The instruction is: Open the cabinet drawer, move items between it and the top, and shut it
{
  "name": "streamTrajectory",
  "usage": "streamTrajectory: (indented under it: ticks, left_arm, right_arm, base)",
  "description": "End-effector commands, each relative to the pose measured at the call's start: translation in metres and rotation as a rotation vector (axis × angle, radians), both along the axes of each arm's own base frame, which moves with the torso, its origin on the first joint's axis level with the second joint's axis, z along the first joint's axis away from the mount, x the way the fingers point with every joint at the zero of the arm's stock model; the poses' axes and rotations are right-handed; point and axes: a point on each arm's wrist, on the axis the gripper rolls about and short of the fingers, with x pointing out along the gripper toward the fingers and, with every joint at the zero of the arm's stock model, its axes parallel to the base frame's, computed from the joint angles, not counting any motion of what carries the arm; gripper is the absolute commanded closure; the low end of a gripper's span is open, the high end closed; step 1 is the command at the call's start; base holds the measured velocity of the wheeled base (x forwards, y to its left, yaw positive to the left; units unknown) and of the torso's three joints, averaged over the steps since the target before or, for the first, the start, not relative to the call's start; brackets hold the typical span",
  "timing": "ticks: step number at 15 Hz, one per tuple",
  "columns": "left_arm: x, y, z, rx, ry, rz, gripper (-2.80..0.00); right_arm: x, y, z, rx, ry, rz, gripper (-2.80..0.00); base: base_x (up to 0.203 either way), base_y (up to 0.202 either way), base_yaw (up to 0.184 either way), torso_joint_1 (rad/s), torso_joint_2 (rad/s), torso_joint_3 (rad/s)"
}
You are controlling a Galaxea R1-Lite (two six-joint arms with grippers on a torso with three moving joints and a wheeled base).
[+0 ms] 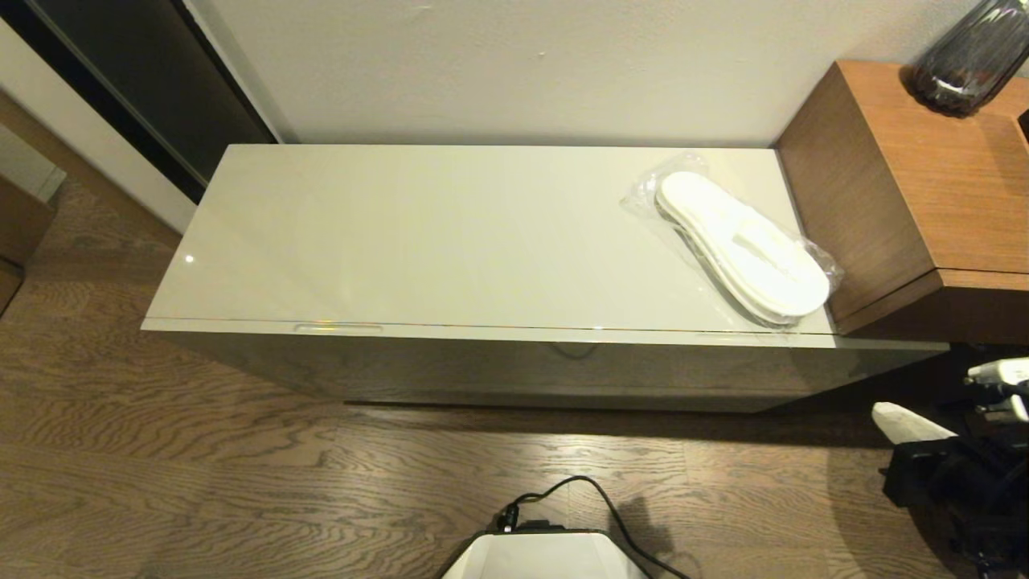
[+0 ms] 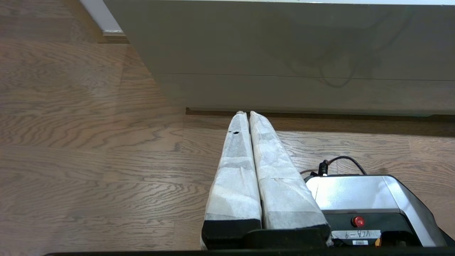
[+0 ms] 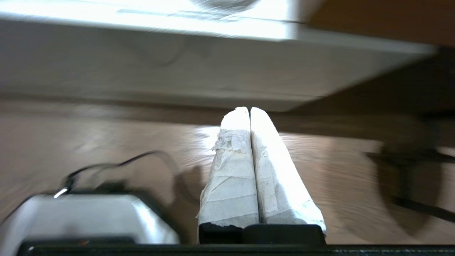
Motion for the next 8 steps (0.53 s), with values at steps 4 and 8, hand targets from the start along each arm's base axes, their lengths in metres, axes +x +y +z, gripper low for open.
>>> streamTrajectory:
  ticks: [4,8]
  left_arm:
    - [0.0,0.0,0.0,-0.001,0.0,0.0,0.0]
    - [0.0,0.0,0.0,-0.001,0.0,0.0,0.0]
  right_arm:
    - [-0.108,-0.035,0.038,0.011,-0.396,-0.21,0.0]
    - [-0.146,-0.035,-0.01,-0.057,-0.191,-0.161,0.0]
  base:
    - [0.0,0.0,0.0,0.0,0.0,0.0]
    - [0.0,0.0,0.0,0.0,0.0,0.0]
